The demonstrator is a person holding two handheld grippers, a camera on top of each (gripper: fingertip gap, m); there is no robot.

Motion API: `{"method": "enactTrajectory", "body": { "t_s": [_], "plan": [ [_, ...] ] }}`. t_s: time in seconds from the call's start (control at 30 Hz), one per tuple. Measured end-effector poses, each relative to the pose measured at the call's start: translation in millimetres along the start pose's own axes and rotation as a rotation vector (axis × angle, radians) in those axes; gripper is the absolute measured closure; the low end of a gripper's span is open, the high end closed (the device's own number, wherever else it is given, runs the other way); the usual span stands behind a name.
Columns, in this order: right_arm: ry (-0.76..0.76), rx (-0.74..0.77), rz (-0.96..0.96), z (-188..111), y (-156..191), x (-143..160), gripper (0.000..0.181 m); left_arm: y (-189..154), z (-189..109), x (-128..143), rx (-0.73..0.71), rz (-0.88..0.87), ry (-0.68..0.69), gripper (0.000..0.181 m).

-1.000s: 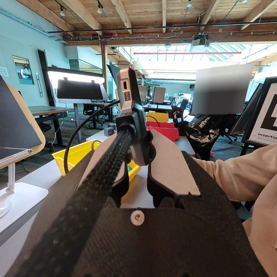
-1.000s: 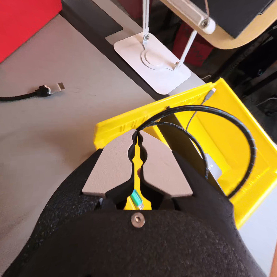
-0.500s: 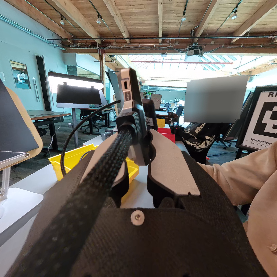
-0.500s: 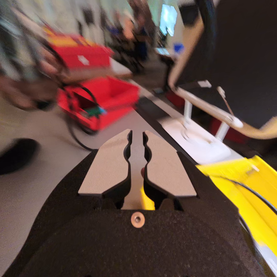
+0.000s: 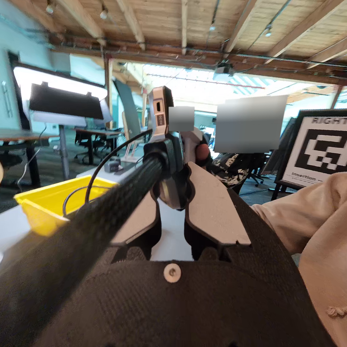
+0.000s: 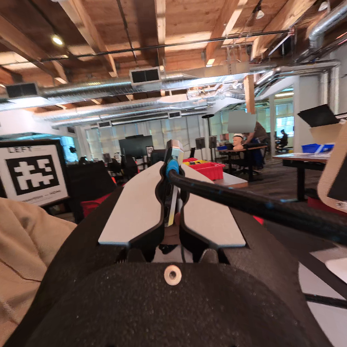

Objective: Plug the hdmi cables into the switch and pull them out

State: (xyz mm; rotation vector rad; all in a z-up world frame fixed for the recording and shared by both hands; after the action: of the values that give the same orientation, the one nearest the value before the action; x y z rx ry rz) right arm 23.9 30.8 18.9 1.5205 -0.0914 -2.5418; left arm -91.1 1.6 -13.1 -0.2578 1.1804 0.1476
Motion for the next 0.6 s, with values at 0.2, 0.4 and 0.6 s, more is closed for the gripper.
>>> {"method": "enactTrajectory", "body": {
  "t_s": [0.2,0.4,0.6],
  "plan": [
    [0.049,0.117,-0.039,-15.1,-22.5,-2.3,0.17,21.9,-11.3,17.6,-0.07,-0.303,0.259,0.154],
    [0.119,0.079,-0.039,-44.4,-30.6,-18.3,0.17,-11.9,-25.8,-4.6,0.088,-0.103,0.403,0.158],
    [0.228,-0.013,-0.139,-27.5,-15.8,4.2,0.169,-27.8,-41.2,-59.0,-0.135,0.176,0.243,0.153]
  ]
}}
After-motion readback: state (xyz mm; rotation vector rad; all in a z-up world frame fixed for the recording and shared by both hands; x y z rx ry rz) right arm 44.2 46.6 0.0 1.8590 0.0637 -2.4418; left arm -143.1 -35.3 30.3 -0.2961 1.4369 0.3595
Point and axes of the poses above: each gripper's, where its closed fingertips meet, z out along the fingers, x out of its underside, y = z × x across the jaws, the point moved 6 cm from there along -z, back along the fingers, and after that the axes turned 5 degrees about -y, right-handed, at the moved point
